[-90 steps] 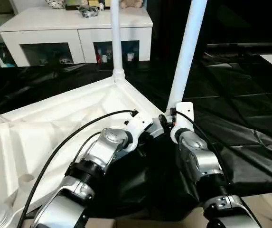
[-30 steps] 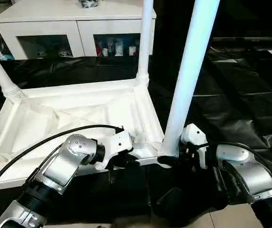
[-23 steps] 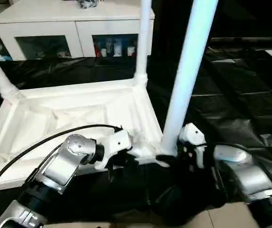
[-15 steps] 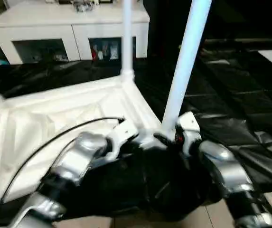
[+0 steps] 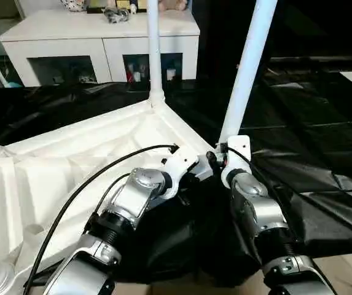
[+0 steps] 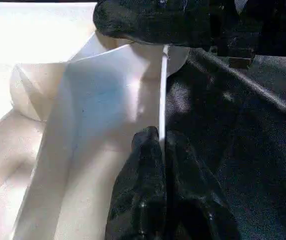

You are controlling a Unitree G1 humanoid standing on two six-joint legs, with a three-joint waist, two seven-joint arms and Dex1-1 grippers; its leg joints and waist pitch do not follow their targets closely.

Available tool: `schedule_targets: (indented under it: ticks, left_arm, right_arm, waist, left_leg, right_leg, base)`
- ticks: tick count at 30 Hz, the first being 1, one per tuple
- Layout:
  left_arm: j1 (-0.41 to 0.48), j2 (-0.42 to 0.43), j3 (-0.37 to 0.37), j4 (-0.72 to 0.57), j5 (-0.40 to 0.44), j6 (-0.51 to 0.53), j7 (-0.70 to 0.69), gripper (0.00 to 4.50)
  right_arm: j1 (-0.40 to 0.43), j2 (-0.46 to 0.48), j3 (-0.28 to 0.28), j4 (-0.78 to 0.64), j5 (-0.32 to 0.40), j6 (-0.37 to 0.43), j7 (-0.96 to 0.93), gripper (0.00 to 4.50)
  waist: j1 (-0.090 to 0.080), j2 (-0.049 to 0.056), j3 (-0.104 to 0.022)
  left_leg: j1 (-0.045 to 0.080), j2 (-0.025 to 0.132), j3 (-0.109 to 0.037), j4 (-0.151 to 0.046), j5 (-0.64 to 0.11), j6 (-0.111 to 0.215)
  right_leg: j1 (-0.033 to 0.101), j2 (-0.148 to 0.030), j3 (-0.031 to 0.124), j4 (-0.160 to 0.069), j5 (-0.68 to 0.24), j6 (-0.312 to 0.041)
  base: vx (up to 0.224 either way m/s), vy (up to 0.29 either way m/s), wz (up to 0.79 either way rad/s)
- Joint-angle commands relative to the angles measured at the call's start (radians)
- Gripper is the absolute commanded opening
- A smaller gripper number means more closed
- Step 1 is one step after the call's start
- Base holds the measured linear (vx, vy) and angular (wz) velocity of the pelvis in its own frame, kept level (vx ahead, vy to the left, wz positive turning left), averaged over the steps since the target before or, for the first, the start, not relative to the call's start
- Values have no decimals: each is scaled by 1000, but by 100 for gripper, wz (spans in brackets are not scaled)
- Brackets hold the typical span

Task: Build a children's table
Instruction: Rotate leg to tighten

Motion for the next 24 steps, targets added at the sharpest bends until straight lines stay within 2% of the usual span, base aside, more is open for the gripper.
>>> schedule_targets:
  ticks: [1, 2, 3, 5, 6, 7, 9, 10, 12, 15, 18, 19, 20, 21, 24]
  left_arm:
    - [18, -16, -5, 70, 1, -17, 47, 0]
    - [20, -14, -6, 69, 1, -18, 43, 0]
    - [21, -14, -5, 70, 3, -20, 39, 0]
    - [23, -12, -7, 68, 5, -25, 29, 0]
    - [24, -11, -7, 68, 7, -29, 23, 0]
    - [26, -7, -11, 65, 10, -38, 14, 0]
    - [28, -3, -14, 60, 11, -49, 3, 0]
    - [32, 5, -21, 50, 10, -69, -13, 0]
    - [43, 17, -26, 26, 6, -76, -33, 0]
    - [64, 48, -43, -8, 9, -107, -75, 0]
    - [89, 83, -53, -44, 4, -127, -128, 0]
    - [101, 102, -56, -64, 1, -134, -159, 0]
    - [101, 102, -56, -64, 1, -134, -159, 0]
    - [109, 115, -59, -78, -3, -143, -182, 0]
    - [144, 168, -74, -146, -34, -180, -293, 0]
  right_arm:
    - [4, 69, 55, 42, 28, 8, 47, 273]
    - [5, 71, 52, 42, 31, 3, 49, 273]
    - [5, 74, 47, 43, 37, -2, 54, 329]
    - [5, 75, 43, 39, 41, -10, 63, 329]
    - [4, 75, 41, 38, 41, -15, 64, 345]
    - [4, 69, 44, 30, 38, -18, 73, 351]
    - [6, 59, 48, 16, 33, -18, 87, 367]
    - [14, 47, 49, -8, 35, -5, 103, 371]
    - [31, 14, 67, -51, 23, 4, 133, 386]
    - [59, -45, 99, -114, 5, 3, 200, 418]
    - [90, -116, 124, -190, 20, 0, 328, 418]
    - [105, -159, 147, -218, 20, -13, 402, 418]
    - [105, -159, 147, -218, 20, -13, 402, 418]
    - [115, -186, 162, -233, 23, -18, 454, 418]
    - [147, -273, 199, -280, 52, -13, 624, 418]
  waist:
    - [-1, -16, -28]
    - [-1, -16, -28]
    - [-2, -17, -27]
    - [-2, -18, -26]
    - [-2, -15, -25]
    - [-5, -17, -25]
    - [-6, -17, -28]
    - [-5, -19, -28]
    - [-1, -20, -28]
    - [8, -21, -33]
    - [10, -21, -35]
    - [13, -14, -36]
    - [13, -19, -35]
    - [14, -18, -40]
    - [14, -15, -41]
  left_leg:
    - [-1, 31, -15, -87, -342, 12]
    - [-1, 31, -15, -88, -343, 13]
    - [-2, 31, -14, -88, -347, 14]
    - [-1, 31, -15, -89, -361, 14]
    - [0, 31, -16, -90, -372, 14]
    - [-5, 30, -18, -92, -367, 14]
    - [-11, 30, -20, -94, -352, 14]
    - [-8, 31, -17, -93, -348, 17]
    - [-7, 31, -14, -93, -332, 25]
    - [-13, 34, -9, -89, -261, 42]
    - [-19, 35, -5, -84, -199, 64]
    - [-18, 35, -3, -80, -175, 72]
    - [-17, 35, -1, -80, -172, 77]
    - [-20, 34, -2, -75, -143, 86]
    - [-23, 37, -1, -70, -105, 111]
  right_leg:
    - [8, -58, 36, -107, -420, -122]
    - [7, -59, 36, -108, -422, -122]
    - [6, -59, 36, -109, -431, -119]
    - [3, -59, 36, -113, -461, -111]
    - [0, -61, 36, -117, -486, -105]
    - [4, -62, 35, -117, -499, -97]
    - [8, -61, 34, -115, -488, -88]
    - [3, -61, 35, -117, -483, -89]
    - [3, -61, 39, -118, -471, -89]
    - [9, -59, 40, -109, -356, -113]
    - [17, -58, 39, -98, -254, -144]
    - [17, -57, 37, -95, -211, -159]
    - [19, -56, 36, -97, -200, -164]
    - [25, -56, 35, -88, -153, -178]
    - [28, -55, 33, -77, -64, -207]
  base:
    - [0, 0, 0]
    - [0, 0, 0]
    - [0, 0, 0]
    - [0, 0, 0]
    - [0, 0, 0]
    - [0, 0, 0]
    - [0, 0, 0]
    - [0, 0, 0]
    - [0, 0, 0]
    - [0, 0, 0]
    - [0, 0, 0]
    - [0, 0, 0]
    - [52, -12, 2]
    - [0, 0, 0]
    - [0, 0, 0]
